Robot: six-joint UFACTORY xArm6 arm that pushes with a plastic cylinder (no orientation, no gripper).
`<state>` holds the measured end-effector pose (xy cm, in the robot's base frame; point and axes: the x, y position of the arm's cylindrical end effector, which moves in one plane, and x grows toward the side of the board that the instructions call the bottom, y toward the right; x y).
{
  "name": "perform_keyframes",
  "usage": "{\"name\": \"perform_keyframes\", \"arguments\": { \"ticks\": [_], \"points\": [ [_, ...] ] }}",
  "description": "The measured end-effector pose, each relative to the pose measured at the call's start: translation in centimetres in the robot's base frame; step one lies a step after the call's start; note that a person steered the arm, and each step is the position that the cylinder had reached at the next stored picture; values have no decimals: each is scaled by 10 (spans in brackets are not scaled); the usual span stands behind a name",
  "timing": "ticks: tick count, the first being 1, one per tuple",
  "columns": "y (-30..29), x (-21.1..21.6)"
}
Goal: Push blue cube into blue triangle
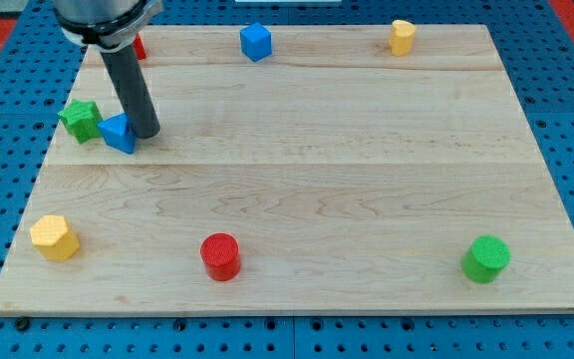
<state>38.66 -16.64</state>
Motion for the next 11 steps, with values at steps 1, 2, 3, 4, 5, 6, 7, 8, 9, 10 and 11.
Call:
{"name": "perform_keyframes", "arguments": {
  "ticks": [1, 2, 3, 4, 5, 6, 7, 8, 9, 10, 11],
  "points": [
    [60, -32],
    [118, -75],
    [137, -113],
    [192, -135],
    [196, -175],
    [177, -194],
    [129, -177],
    [135, -117],
    [93, -109],
    [114, -126],
    [124, -151]
  ]
}}
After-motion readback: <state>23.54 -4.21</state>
